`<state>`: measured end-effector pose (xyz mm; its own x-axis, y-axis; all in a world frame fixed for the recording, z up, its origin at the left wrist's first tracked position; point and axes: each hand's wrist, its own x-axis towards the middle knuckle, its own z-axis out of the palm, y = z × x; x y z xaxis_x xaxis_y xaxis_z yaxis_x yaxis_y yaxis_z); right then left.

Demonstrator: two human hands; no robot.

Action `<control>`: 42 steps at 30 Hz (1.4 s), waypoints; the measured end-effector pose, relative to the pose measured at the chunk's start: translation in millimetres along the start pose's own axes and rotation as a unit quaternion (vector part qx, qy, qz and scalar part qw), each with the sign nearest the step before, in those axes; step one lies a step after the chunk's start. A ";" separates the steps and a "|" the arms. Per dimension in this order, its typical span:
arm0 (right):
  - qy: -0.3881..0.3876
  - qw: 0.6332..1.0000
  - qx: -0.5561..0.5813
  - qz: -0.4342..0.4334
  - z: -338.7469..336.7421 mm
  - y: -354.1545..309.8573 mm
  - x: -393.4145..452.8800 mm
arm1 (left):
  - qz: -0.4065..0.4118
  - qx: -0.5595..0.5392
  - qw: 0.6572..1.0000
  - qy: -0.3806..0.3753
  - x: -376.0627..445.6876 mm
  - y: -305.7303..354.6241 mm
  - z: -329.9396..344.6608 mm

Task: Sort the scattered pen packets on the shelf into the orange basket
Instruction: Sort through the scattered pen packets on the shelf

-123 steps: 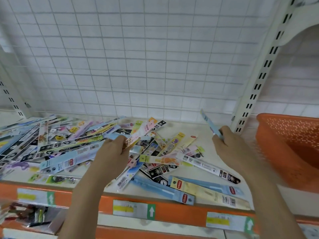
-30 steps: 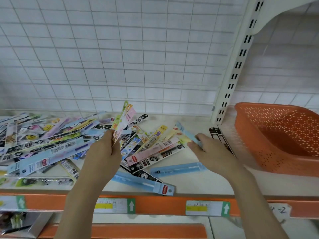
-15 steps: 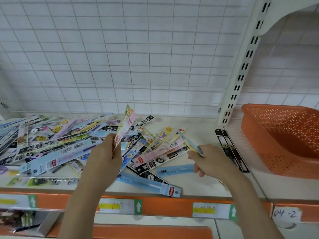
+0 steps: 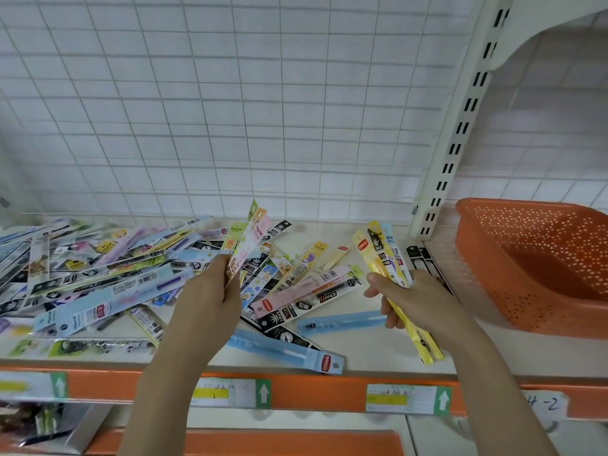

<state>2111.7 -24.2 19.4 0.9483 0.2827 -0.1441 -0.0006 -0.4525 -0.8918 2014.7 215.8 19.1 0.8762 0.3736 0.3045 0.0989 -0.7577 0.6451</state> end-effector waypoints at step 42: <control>0.191 0.948 -0.255 -0.005 6.5 3.8 11.9 | 0.052 0.121 0.974 -0.182 40.0 6.8 40.4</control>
<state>2120.9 -17.1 11.5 0.9932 0.0067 0.1164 0.0706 -0.8293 -0.5544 2069.4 204.0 7.4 0.9923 0.1071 0.0629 0.0703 -0.9020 0.4260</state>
